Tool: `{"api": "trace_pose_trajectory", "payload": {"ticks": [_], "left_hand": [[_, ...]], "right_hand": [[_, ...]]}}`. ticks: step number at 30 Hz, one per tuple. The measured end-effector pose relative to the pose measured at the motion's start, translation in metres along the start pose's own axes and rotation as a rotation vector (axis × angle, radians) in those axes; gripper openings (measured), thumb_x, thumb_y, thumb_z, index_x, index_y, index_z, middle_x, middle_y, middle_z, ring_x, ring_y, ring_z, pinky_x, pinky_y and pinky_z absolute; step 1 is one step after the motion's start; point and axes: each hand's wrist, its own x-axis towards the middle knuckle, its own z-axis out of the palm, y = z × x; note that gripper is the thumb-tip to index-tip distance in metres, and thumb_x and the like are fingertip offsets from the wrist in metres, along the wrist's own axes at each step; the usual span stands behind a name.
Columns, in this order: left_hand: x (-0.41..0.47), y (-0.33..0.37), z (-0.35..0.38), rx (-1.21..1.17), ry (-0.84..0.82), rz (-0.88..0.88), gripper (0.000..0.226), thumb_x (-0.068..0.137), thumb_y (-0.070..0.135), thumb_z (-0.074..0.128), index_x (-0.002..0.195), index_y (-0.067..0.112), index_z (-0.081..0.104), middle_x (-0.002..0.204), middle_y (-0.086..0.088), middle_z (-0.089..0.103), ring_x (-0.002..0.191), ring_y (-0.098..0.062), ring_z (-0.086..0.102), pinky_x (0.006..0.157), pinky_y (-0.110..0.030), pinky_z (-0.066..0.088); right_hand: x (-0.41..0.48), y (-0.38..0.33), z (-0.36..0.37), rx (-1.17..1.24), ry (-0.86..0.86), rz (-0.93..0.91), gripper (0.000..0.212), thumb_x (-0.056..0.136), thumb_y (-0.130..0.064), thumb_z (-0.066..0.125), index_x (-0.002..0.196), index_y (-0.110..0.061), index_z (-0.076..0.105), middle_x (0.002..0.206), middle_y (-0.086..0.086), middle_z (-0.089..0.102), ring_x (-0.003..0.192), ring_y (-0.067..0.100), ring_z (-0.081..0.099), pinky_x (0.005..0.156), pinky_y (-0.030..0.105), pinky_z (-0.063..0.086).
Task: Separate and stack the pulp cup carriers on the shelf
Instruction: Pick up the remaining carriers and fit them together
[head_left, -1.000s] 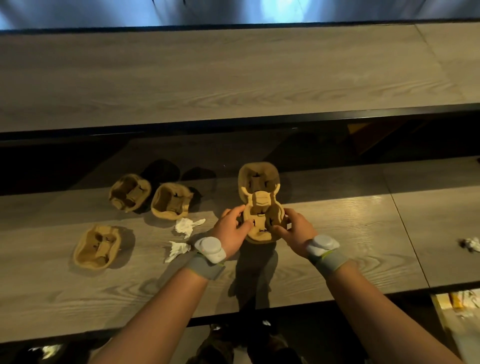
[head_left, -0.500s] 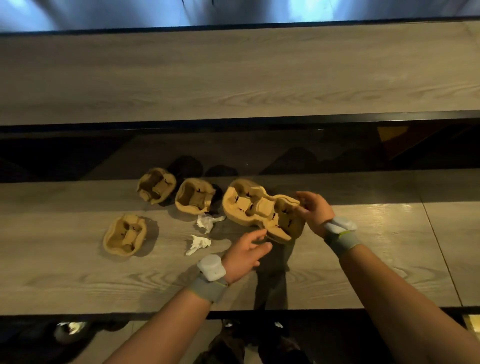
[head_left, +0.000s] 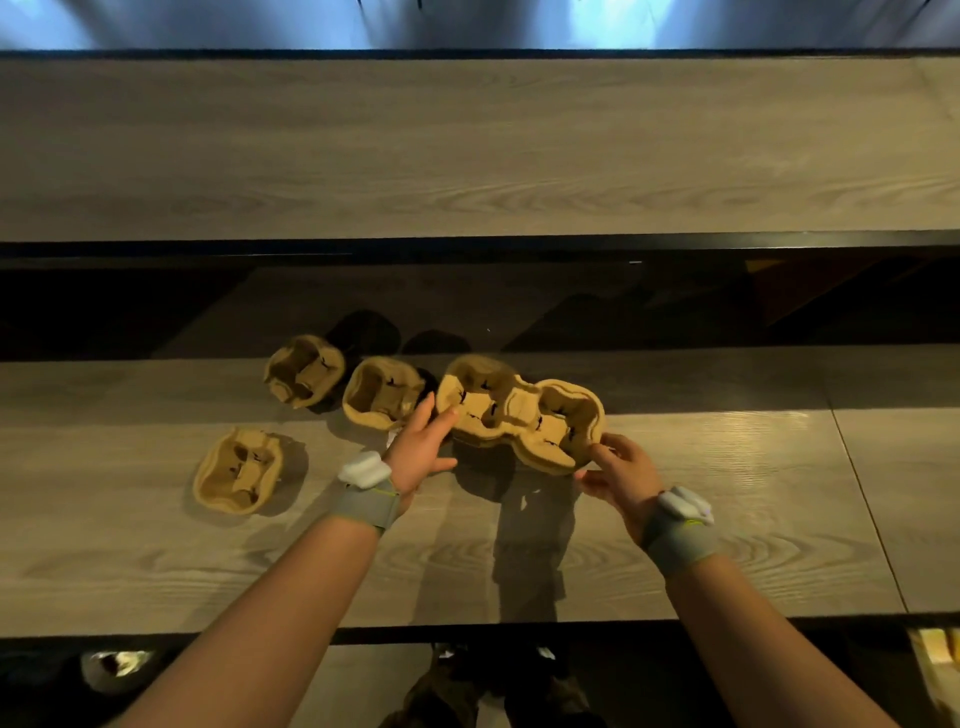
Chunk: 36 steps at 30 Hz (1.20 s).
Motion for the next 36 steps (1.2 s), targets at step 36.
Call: {"api": "trace_pose_trajectory", "payload": {"ticks": [36], "left_hand": [[-0.046, -0.009, -0.064, 0.042, 0.133, 0.134, 0.051, 0.095, 0.022, 0.058, 0.142, 0.031, 0.041, 0.136, -0.003, 0.05, 0.111, -0.018, 0.057, 0.078, -0.03, 0.051]], "right_hand": [[-0.006, 0.015, 0.031, -0.147, -0.163, 0.027, 0.031, 0.096, -0.025, 0.059, 0.127, -0.022, 0.058, 0.119, 0.006, 0.061, 0.105, 0.028, 0.057, 0.084, 0.04, 0.047]]}}
